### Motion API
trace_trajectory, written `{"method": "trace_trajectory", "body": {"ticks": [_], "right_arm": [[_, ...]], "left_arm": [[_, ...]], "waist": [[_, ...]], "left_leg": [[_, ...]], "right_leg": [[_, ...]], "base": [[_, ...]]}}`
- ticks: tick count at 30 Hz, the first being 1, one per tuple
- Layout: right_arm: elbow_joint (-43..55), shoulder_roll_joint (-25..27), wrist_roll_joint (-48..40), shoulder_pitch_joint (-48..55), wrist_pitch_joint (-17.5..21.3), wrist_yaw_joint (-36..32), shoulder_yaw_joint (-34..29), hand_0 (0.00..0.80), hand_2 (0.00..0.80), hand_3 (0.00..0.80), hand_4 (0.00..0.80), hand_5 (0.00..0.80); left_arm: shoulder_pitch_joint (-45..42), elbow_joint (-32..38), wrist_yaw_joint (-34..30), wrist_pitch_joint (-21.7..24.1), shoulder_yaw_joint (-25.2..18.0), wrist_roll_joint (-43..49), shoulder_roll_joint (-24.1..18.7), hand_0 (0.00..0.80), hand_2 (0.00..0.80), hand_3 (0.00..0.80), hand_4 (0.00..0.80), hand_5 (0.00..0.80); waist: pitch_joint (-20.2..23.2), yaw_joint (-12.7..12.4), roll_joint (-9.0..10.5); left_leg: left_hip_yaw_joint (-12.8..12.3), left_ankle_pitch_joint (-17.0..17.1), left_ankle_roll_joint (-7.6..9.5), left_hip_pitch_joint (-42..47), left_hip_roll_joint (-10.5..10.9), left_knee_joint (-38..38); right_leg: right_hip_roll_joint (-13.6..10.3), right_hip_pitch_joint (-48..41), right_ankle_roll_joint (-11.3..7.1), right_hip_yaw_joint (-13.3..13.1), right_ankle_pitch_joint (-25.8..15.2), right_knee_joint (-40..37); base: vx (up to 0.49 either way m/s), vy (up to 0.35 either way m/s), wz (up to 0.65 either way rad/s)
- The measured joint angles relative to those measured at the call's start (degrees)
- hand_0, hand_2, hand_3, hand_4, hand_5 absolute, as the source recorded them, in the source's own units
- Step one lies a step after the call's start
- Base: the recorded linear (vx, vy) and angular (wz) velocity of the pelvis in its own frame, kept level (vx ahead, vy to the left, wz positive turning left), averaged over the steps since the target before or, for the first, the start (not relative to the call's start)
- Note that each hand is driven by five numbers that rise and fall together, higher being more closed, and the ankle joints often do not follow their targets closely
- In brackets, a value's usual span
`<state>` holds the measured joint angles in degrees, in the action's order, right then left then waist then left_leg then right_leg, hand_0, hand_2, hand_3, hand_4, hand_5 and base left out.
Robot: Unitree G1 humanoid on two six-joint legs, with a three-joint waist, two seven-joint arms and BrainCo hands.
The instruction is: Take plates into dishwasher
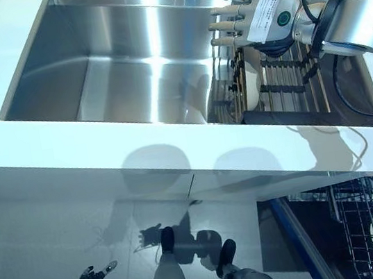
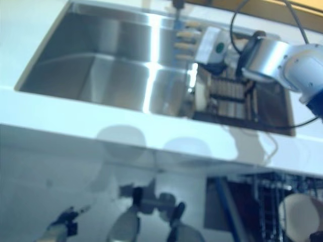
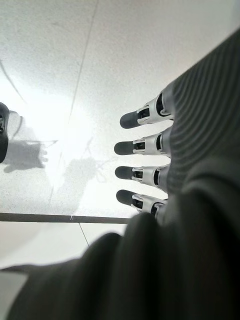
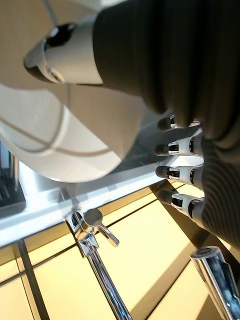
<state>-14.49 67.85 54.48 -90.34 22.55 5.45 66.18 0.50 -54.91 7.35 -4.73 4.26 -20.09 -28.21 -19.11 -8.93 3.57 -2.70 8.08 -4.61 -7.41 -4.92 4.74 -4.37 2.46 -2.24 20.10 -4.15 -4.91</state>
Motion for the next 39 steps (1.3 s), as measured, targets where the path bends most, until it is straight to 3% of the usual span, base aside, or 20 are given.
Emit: {"method": "trace_trajectory", "body": {"ticks": [1, 2, 3, 4, 5, 20, 39], "right_arm": [[0.09, 0.0, 0.01, 0.0, 0.17, -0.32, 0.05, 0.0, 0.0, 0.0, 0.0, 0.0], [0.08, 0.0, 0.01, 0.0, 0.27, -0.51, 0.07, 0.129, 0.129, 0.129, 0.129, 0.129], [0.12, 0.0, 0.04, 0.0, 0.49, -0.96, 0.18, 0.521, 0.521, 0.521, 0.521, 0.521], [0.12, 0.0, 0.08, 0.0, 0.74, -1.26, 0.33, 0.769, 0.769, 0.769, 0.769, 0.769], [0.11, 0.0, 0.1, 0.0, 0.87, -1.35, 0.4, 0.8, 0.8, 0.8, 0.8, 0.8], [-2.7, 0.4, 3.74, 0.1, 3.81, -6.26, 3.3, 0.8, 0.8, 0.8, 0.8, 0.8], [-4.72, 1.48, 5.51, -0.65, 2.86, 1.41, 3.23, 0.8, 0.8, 0.8, 0.8, 0.8]], "left_arm": [[0.34, -0.1, -0.35, 0.0, -0.07, -0.14, -0.34, 0.0, 0.0, 0.0, 0.0, 0.0], [0.64, -0.23, -0.61, -0.01, -0.11, -0.68, -0.48, 0.0, 0.0, 0.0, 0.0, 0.0], [0.96, -0.34, -0.82, -0.04, -0.28, -1.02, -0.5, 0.0, 0.0, 0.0, 0.0, 0.0], [1.11, -0.37, -1.05, -0.05, -0.53, -1.05, -0.5, 0.0, 0.0, 0.0, 0.0, 0.0], [1.18, -0.39, -1.18, -0.06, -0.62, -1.06, -0.51, 0.0, 0.0, 0.0, 0.0, 0.0], [1.96, -0.61, -3.63, -0.64, -1.1, -1.44, -2.11, 0.0, 0.0, 0.0, 0.0, 0.0], [2.07, -0.5, -5.08, -0.97, -3.27, -1.39, -2.21, 0.0, 0.0, 0.0, 0.0, 0.0]], "waist": [[-0.09, 0.06, -0.14], [-0.15, 0.09, -0.25], [-0.25, 0.08, -0.41], [-0.31, 0.07, -0.51], [-0.33, 0.06, -0.55], [-0.51, 0.25, -0.85], [-0.22, 1.21, -0.6]], "left_leg": [[-0.05, 0.0, 0.0, -0.1, 0.0, 0.0], [-0.05, 0.0, 0.0, -0.19, 0.0, 0.0], [-0.08, 0.0, 0.0, -0.21, 0.0, 0.0], [-0.09, 0.0, 0.0, -0.21, 0.0, 0.0], [-0.09, 0.0, 0.0, -0.22, 0.0, 0.0], [-0.2, 0.0, 0.0, -0.22, -0.08, -0.01], [-0.44, -0.03, -0.02, 2.52, -0.13, 0.05]], "right_leg": [[-0.01, 0.15, 0.0, -0.03, -0.01, 0.01], [0.0, 0.25, 0.01, -0.04, -0.02, 0.01], [0.0, 0.28, 0.08, -0.06, -0.08, 0.02], [0.0, 0.28, 0.07, -0.06, -0.08, 0.02], [0.0, 0.29, 0.07, -0.06, -0.08, 0.02], [0.05, 0.34, 0.07, -0.15, -0.09, 0.02], [0.05, -2.3, 0.08, -0.53, -0.12, 0.02]], "base": [[0.0, 0.0, 0.0], [0.0, 0.0, 0.0], [0.0, 0.0, 0.0], [0.0, 0.0, 0.0], [0.0, 0.0, 0.0], [0.0, 0.0, 0.0], [0.01, 0.001, 0.0]]}}
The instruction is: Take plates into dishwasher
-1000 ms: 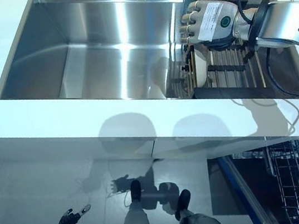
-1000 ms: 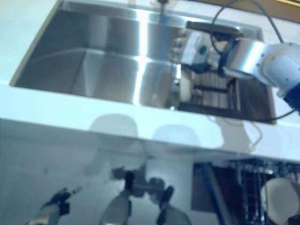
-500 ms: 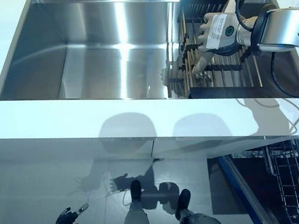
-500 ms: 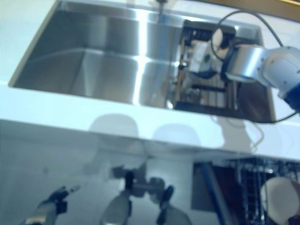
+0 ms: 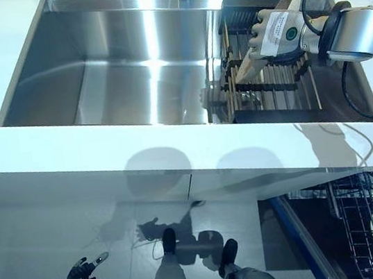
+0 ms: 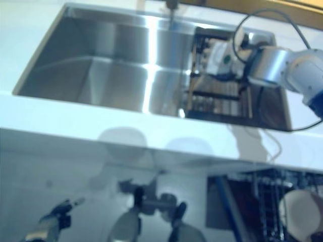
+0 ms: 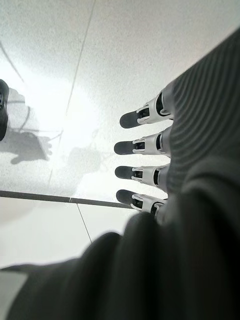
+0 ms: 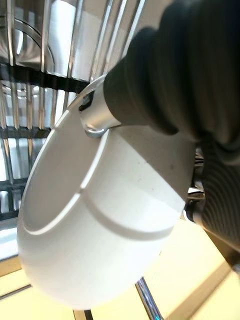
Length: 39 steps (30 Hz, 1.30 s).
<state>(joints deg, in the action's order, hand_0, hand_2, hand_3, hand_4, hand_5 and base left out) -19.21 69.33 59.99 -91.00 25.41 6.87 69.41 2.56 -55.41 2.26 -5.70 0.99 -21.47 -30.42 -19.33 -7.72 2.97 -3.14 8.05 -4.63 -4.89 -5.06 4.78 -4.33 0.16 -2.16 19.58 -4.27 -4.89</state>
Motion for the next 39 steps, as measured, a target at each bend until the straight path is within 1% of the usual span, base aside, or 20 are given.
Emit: {"method": "trace_trajectory", "body": {"ticks": [6, 8, 10, 11, 14, 16, 19, 20, 22, 23, 27, 28, 30, 32, 34, 37, 39], "right_arm": [[-0.09, 1.31, -4.15, -0.28, -2.71, 1.73, -0.36, 0.8, 0.8, 0.8, 0.8, 0.8], [-0.44, 1.46, -6.35, -0.29, -3.85, 2.27, -1.52, 0.8, 0.8, 0.8, 0.8, 0.8], [-0.7, 1.47, -8.06, -0.29, -4.5, 2.48, -1.62, 0.8, 0.8, 0.8, 0.8, 0.8], [-0.86, 1.48, -9.98, -0.29, -4.84, 2.46, -1.83, 0.8, 0.8, 0.8, 0.8, 0.8], [-1.39, 1.59, -13.61, 0.03, -6.04, 2.45, -3.83, 0.8, 0.8, 0.8, 0.8, 0.8], [-1.45, 1.58, -15.17, 0.4, -7.01, 2.45, -5.52, 0.8, 0.8, 0.8, 0.8, 0.8], [-1.53, 1.71, -16.09, 1.85, -8.27, 2.49, -8.28, 0.8, 0.8, 0.8, 0.8, 0.8], [-1.66, 1.71, -16.37, 2.79, -8.78, 2.66, -9.14, 0.8, 0.8, 0.8, 0.8, 0.8], [-1.68, 1.72, -17.12, 3.66, -9.39, 2.95, -9.18, 0.8, 0.8, 0.8, 0.8, 0.8], [-1.69, 2.09, -17.92, 3.82, -9.51, 2.99, -9.26, 0.8, 0.8, 0.8, 0.8, 0.8], [-2.49, 5.5, -22.77, 7.92, -10.74, 3.63, -12.71, 0.8, 0.8, 0.8, 0.8, 0.8], [-3.28, 6.47, -24.28, 9.3, -10.98, 3.67, -13.77, 0.8, 0.8, 0.8, 0.8, 0.8], [-5.07, 7.07, -26.25, 10.58, -11.67, 3.65, -14.81, 0.8, 0.8, 0.8, 0.8, 0.8], [-6.79, 8.57, -28.09, 12.08, -12.02, 3.67, -16.12, 0.8, 0.8, 0.8, 0.8, 0.8], [-8.53, 10.1, -30.18, 13.08, -12.72, 3.49, -16.97, 0.8, 0.8, 0.8, 0.8, 0.8], [-9.62, 11.73, -34.52, 15.2, -14.27, 3.34, -20.22, 0.8, 0.8, 0.8, 0.8, 0.8], [-10.21, 12.67, -37.35, 16.43, -14.91, 3.32, -22.0, 0.8, 0.8, 0.8, 0.8, 0.8]], "left_arm": [[-0.21, -0.11, 0.14, -1.05, 0.03, 1.33, 0.26, 0.0, 0.0, 0.0, 0.0, 0.0], [-0.72, -1.07, 0.11, -1.75, 0.11, 2.92, 0.34, 0.0, 0.0, 0.0, 0.0, 0.0], [-1.32, -2.32, -0.76, -2.39, 0.35, 4.18, 0.34, 0.0, 0.0, 0.0, 0.0, 0.0], [-2.1, -3.42, -1.68, -2.54, 1.56, 5.79, 0.37, 0.0, 0.0, 0.0, 0.0, 0.0], [-3.88, -4.53, -3.08, -2.39, 4.8, 10.86, 0.76, 0.0, 0.0, 0.0, 0.0, 0.0], [-4.61, -5.42, -3.5, -2.35, 6.18, 12.96, 1.02, 0.0, 0.0, 0.0, 0.0, 0.0], [-4.98, -6.37, -3.51, -2.42, 6.98, 14.05, 1.41, 0.0, 0.0, 0.0, 0.0, 0.0], [-5.31, -6.4, -3.51, -2.44, 7.19, 14.69, 1.51, 0.0, 0.0, 0.0, 0.0, 0.0], [-5.76, -7.22, -3.48, -2.53, 7.97, 16.28, 1.63, 0.0, 0.0, 0.0, 0.0, 0.0], [-5.69, -7.44, -3.62, -2.84, 8.29, 16.28, 1.7, 0.0, 0.0, 0.0, 0.0, 0.0], [-5.78, -8.3, -5.32, -5.42, 8.91, 16.33, 1.98, 0.0, 0.0, 0.0, 0.0, 0.0], [-6.13, -9.04, -6.13, -6.27, 8.9, 16.41, 2.22, 0.0, 0.0, 0.0, 0.0, 0.0], [-7.17, -9.72, -7.09, -6.59, 8.87, 17.26, 2.52, 0.0, 0.0, 0.0, 0.0, 0.0], [-7.67, -10.92, -8.07, -7.58, 8.83, 18.52, 2.99, 0.0, 0.0, 0.0, 0.0, 0.0], [-8.48, -11.38, -8.35, -7.6, 8.76, 18.51, 3.48, 0.0, 0.0, 0.0, 0.0, 0.0], [-9.23, -12.19, -8.34, -7.62, 8.49, 18.51, 4.43, 0.0, 0.0, 0.0, 0.0, 0.0], [-9.56, -12.86, -8.35, -7.66, 8.47, 18.51, 4.77, 0.0, 0.0, 0.0, 0.0, 0.0]], "waist": [[3.91, 0.85, 0.31], [5.61, 1.09, 0.17], [6.87, 1.6, 0.02], [7.93, 2.3, -0.1], [9.85, 2.99, -0.48], [10.69, 3.96, -0.92], [11.91, 4.45, -1.55], [12.84, 4.65, -1.86], [13.99, 5.31, -2.25], [14.1, 5.66, -2.39], [14.7, 5.66, -2.43], [15.06, 6.0, -2.38], [15.37, 6.91, -2.24], [15.41, 7.02, -2.16], [15.44, 7.13, -2.18], [15.61, 7.43, -2.17], [15.68, 8.39, -2.06]], "left_leg": [[-0.42, -0.06, -0.02, 0.44, -0.06, 0.03], [-1.28, -0.29, -0.03, 1.6, -0.14, 0.06], [-1.59, -0.55, -0.04, 2.36, -0.17, 0.07], [-1.7, -0.65, 0.01, 2.67, -0.15, 0.08], [-2.89, -0.9, -0.02, 3.65, -0.32, 0.09], [-3.06, -0.93, -0.01, 4.36, -0.36, 0.1], [-3.49, -1.19, -0.03, 5.11, -0.5, 0.12], [-4.0, -1.33, -0.01, 5.22, -0.58, 0.12], [-4.52, -1.4, 0.04, 5.43, -0.62, 0.12], [-4.7, -1.42, 0.05, 5.65, -0.63, 0.12], [-5.83, -1.48, 0.12, 6.28, -0.71, 0.13], [-6.07, -1.62, 0.12, 6.41, -0.71, 0.12], [-6.17, -1.7, 0.14, 6.46, -0.7, 0.15], [-6.52, -1.72, 0.13, 6.72, -0.73, 0.13], [-7.18, -1.95, 0.08, 7.16, -0.8, 0.14], [-7.83, -2.2, 0.06, 7.34, -0.84, 0.14], [-7.89, -2.2, 0.06, 7.37, -0.85, 0.13]], "right_leg": [[0.01, -0.15, 0.0, -0.47, 0.0, 0.0], [0.02, -0.87, -0.01, -1.24, 0.0, -0.02], [0.02, -1.41, -0.08, -1.62, 0.06, -0.16], [-0.04, -1.67, -0.26, -1.74, 0.18, -0.18], [0.0, -2.07, -0.25, -2.79, 0.19, -0.21], [0.02, -2.58, -0.26, -3.04, 0.18, -0.21], [0.07, -3.04, -0.26, -3.59, 0.18, -0.21], [0.11, -2.97, -0.28, -3.86, 0.14, -0.21], [0.12, -2.91, -0.35, -4.4, 0.02, -0.2], [0.12, -2.9, -0.29, -4.77, -0.08, -0.21], [0.13, -2.9, -0.3, -5.74, -0.26, -0.21], [0.12, -2.89, -0.33, -6.01, -0.28, -0.21], [0.12, -2.89, -0.34, -6.17, -0.29, -0.21], [0.14, -2.91, -0.36, -6.59, -0.3, -0.22], [0.18, -2.91, -0.35, -7.14, -0.3, -0.22], [0.21, -2.82, -0.42, -7.78, -0.34, -0.22], [0.23, -2.79, -0.42, -7.87, -0.34, -0.23]], "base": [[0.034, 0.009, -0.04], [0.043, 0.029, -0.15], [0.068, 0.032, -0.1], [0.074, 0.032, -0.11], [0.062, 0.034, -0.17], [0.032, 0.025, -0.08], [0.033, 0.029, -0.1], [0.026, 0.022, -0.1], [0.028, 0.028, -0.14], [0.026, 0.033, -0.19], [0.011, 0.013, -0.15], [0.007, 0.001, -0.11], [0.005, -0.004, -0.06], [0.002, -0.004, -0.09], [0.001, -0.001, -0.14], [0.001, -0.002, -0.11], [-0.001, -0.004, -0.04]]}}
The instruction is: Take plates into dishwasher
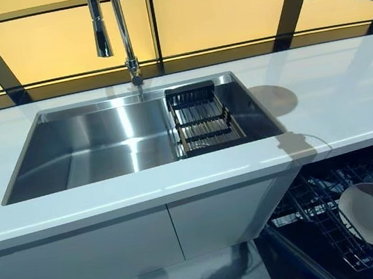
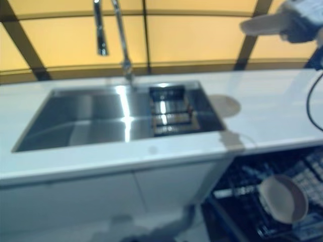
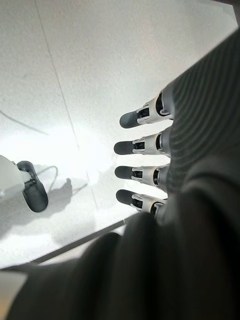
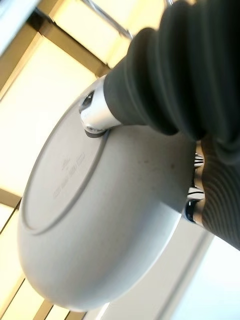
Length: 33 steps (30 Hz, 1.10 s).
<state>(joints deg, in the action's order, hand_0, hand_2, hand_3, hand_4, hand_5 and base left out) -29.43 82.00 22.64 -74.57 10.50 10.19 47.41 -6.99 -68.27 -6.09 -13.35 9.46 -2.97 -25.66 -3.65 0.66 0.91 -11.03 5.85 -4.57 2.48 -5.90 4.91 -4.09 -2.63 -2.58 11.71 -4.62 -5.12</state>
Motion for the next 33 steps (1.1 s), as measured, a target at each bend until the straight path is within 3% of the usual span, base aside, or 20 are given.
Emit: {"method": "trace_trajectory", "body": {"ticks": [8, 15, 21, 30, 33], "right_arm": [[-1.41, 2.45, -8.4, 14.33, -1.44, -0.9, -14.28, 0.8, 0.8, 0.8, 0.8, 0.8], [-2.0, 2.72, -15.01, 33.92, -4.58, -5.48, -32.08, 0.8, 0.8, 0.8, 0.8, 0.8], [-1.94, 2.7, -19.04, 48.67, -5.83, -10.52, -43.47, 0.8, 0.8, 0.8, 0.8, 0.8], [-1.28, 1.73, -25.2, 61.0, -9.86, -14.48, -56.39, 0.8, 0.8, 0.8, 0.8, 0.8], [-1.0, -1.49, -28.0, 63.88, -12.57, -17.76, -60.3, 0.8, 0.8, 0.8, 0.8, 0.8]], "left_arm": [[-0.47, -0.62, -0.07, -1.03, -2.39, -0.01, 0.85, 0.0, 0.0, 0.0, 0.0, 0.0], [-0.97, -1.45, -0.43, -2.29, -5.28, -0.09, 1.06, 0.0, 0.0, 0.0, 0.0, 0.0], [-0.87, -1.86, -0.46, -2.22, -6.28, -0.08, 1.1, 0.0, 0.0, 0.0, 0.0, 0.0], [-0.59, -2.21, -0.51, -2.1, -7.54, -0.07, 0.99, 0.0, 0.0, 0.0, 0.0, 0.0], [-0.5, -2.29, -0.52, -2.15, -7.83, -0.05, 0.96, 0.0, 0.0, 0.0, 0.0, 0.0]], "waist": [[0.41, 0.51, 0.23], [0.47, 2.42, 0.22], [0.43, 4.56, 0.09], [-0.18, 6.71, -0.07], [-0.56, 7.87, 0.09]], "left_leg": [[-1.63, -0.39, 0.0, 0.14, -0.04, 0.0], [-3.25, -1.53, 0.18, 1.02, -0.1, 0.03], [-4.91, -1.85, -0.16, 1.71, -0.22, 0.1], [-6.3, -2.24, -0.36, 2.01, -0.44, 0.1], [-6.35, -2.26, -0.4, 2.1, -0.54, 0.01]], "right_leg": [[0.07, 0.88, -0.16, -1.69, -0.11, 0.01], [0.18, 0.98, -0.15, -3.3, -0.1, 0.0], [0.36, 1.22, -0.16, -4.93, -0.09, -0.01], [0.76, 1.79, -0.19, -6.48, -0.09, -0.02], [0.9, 1.75, -0.18, -6.57, -0.09, -0.02]], "base": [[-0.008, -0.008, -0.1], [-0.005, -0.004, -0.13], [-0.006, -0.005, -0.14], [-0.006, -0.006, -0.1], [-0.003, -0.004, -0.01]]}}
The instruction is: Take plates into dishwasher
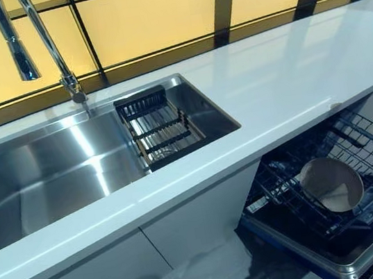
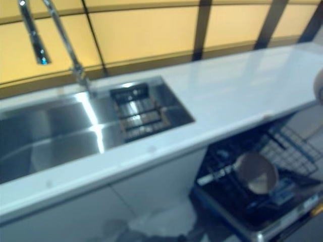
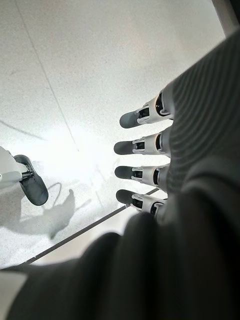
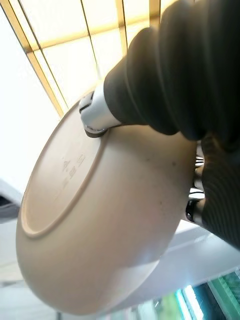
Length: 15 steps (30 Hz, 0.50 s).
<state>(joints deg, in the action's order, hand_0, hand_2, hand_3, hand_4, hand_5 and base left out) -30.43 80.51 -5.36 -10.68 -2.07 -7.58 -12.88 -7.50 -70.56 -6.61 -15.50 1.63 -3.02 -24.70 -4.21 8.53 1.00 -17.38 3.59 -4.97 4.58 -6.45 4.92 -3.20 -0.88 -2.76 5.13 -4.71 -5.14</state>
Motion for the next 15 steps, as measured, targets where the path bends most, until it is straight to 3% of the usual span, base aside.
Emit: {"method": "trace_trajectory", "body": {"ticks": [4, 15], "right_arm": [[-0.13, -2.35, -2.13, 1.12, -3.53, -3.66, 0.03, 0.8, 0.8, 0.8, 0.8, 0.8], [-0.44, -6.35, -2.1, 0.54, -7.07, -7.36, 2.69, 0.8, 0.8, 0.8, 0.8, 0.8]], "left_arm": [[0.63, -0.01, -0.02, 0.0, 0.02, 0.01, 0.0, 0.0, 0.0, 0.0, 0.0, 0.0], [2.06, 0.06, 0.06, -0.54, 0.11, 0.01, 0.02, 0.0, 0.0, 0.0, 0.0, 0.0]], "waist": [[-0.46, 0.11, -0.33], [-1.51, 0.06, -0.63]], "left_leg": [[-0.6, -0.11, -0.12, 0.55, -0.01, 0.0], [-1.37, -0.63, -0.02, 1.67, -0.13, 0.02]], "right_leg": [[0.04, -0.24, -0.02, -0.51, -0.01, 0.0], [0.18, -0.94, 0.01, -1.28, 0.0, -0.01]], "base": [[0.0, -0.002, -0.05], [0.005, -0.01, -0.04]]}}
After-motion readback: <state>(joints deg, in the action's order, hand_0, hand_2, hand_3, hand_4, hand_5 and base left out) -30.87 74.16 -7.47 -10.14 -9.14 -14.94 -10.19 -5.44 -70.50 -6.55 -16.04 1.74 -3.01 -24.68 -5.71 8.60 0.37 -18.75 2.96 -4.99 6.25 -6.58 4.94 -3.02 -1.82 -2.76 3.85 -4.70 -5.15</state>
